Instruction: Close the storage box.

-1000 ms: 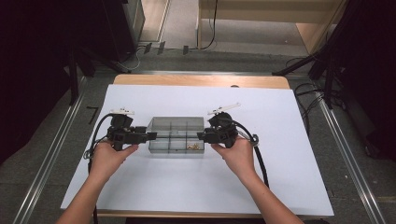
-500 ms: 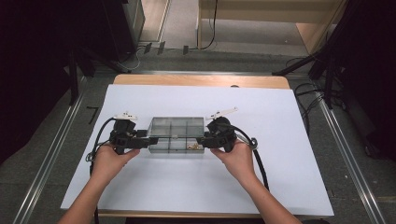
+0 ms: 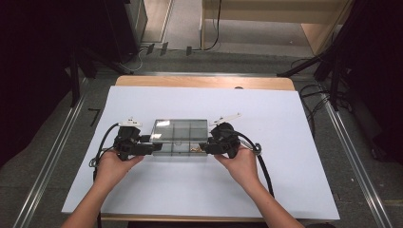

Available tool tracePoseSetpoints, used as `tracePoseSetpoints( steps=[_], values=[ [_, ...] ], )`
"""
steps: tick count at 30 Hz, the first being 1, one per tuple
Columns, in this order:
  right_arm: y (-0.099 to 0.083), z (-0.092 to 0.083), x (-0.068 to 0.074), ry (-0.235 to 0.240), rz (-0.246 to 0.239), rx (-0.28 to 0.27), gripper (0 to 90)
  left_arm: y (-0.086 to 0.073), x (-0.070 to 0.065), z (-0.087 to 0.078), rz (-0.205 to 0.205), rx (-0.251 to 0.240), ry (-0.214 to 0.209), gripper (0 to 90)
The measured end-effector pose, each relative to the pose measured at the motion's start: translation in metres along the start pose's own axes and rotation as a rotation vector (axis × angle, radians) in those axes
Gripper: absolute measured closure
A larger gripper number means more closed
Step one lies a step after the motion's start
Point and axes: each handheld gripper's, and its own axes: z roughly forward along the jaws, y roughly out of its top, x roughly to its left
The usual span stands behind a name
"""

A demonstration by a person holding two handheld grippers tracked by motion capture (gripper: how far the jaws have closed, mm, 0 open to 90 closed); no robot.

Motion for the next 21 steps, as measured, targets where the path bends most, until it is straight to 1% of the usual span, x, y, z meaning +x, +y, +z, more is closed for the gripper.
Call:
tracePoseSetpoints(
  steps=[2, 6, 8, 12, 17, 21],
  values=[
    [-0.002, 0.001, 0.000, -0.001, -0.005, -0.004, 57.5, -0.003, 0.000, 0.001, 0.008, -0.007, -0.003, 40.3],
    [-0.004, 0.004, 0.000, -0.005, -0.013, 0.010, 56.8, -0.006, 0.000, 0.003, 0.014, 0.004, 0.003, 40.3],
    [-0.005, 0.005, 0.000, -0.003, -0.014, 0.010, 56.7, -0.006, 0.000, 0.003, 0.019, 0.009, -0.001, 40.3],
    [-0.006, 0.007, 0.001, -0.007, -0.014, 0.015, 56.5, -0.008, 0.000, 0.006, 0.031, 0.006, 0.001, 40.2],
    [-0.008, 0.010, 0.000, -0.006, -0.013, 0.021, 56.1, -0.009, 0.001, 0.008, 0.035, 0.010, -0.007, 40.2],
    [-0.009, 0.012, 0.000, -0.007, -0.010, 0.026, 55.8, -0.011, 0.001, 0.009, 0.036, 0.016, -0.005, 40.1]
  ],
)
